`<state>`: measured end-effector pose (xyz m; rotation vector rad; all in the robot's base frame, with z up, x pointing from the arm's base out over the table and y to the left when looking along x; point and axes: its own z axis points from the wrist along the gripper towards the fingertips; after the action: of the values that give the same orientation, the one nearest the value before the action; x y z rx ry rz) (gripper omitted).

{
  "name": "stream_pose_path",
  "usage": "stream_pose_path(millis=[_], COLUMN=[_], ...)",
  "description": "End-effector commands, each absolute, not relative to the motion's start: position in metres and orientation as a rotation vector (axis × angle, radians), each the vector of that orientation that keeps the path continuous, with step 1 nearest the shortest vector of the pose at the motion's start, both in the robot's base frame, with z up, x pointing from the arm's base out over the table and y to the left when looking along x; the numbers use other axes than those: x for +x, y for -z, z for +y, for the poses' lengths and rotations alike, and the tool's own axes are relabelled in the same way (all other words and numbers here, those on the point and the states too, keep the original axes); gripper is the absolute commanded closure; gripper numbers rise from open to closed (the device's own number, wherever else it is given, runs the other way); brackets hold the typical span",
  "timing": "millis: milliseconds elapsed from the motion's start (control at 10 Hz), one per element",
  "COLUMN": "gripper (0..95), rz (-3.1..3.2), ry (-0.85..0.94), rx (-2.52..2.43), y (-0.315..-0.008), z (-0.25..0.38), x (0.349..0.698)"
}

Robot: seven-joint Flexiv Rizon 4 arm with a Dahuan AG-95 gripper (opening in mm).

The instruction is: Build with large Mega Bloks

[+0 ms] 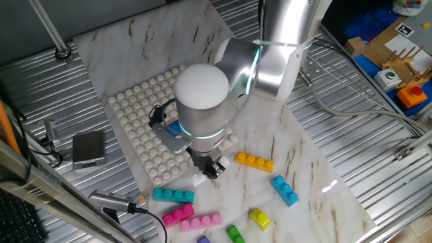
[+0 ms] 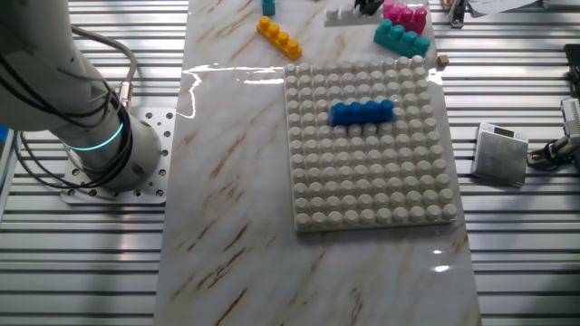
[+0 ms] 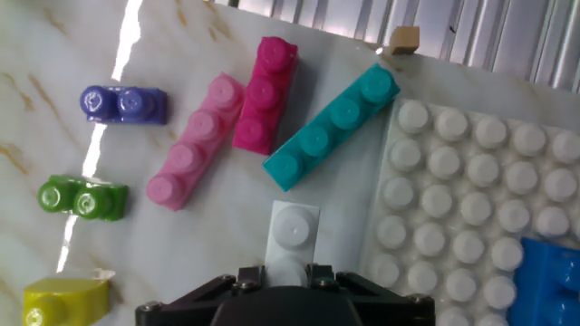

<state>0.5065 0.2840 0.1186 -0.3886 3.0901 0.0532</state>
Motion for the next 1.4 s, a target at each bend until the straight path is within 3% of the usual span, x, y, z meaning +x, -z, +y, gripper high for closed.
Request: stream_pose_path(millis=[100, 700, 1400], gripper=[95.0, 95.0, 95.0], rz=[3.109, 3.106, 3.106], ry=[-0.045, -0.071, -0.050], rx=[-0.253, -0.311, -0.368], y=[-0.119, -0.142, -0.142], z=[0.284, 0.169, 0.150], x=[0.507, 0.533, 0.526])
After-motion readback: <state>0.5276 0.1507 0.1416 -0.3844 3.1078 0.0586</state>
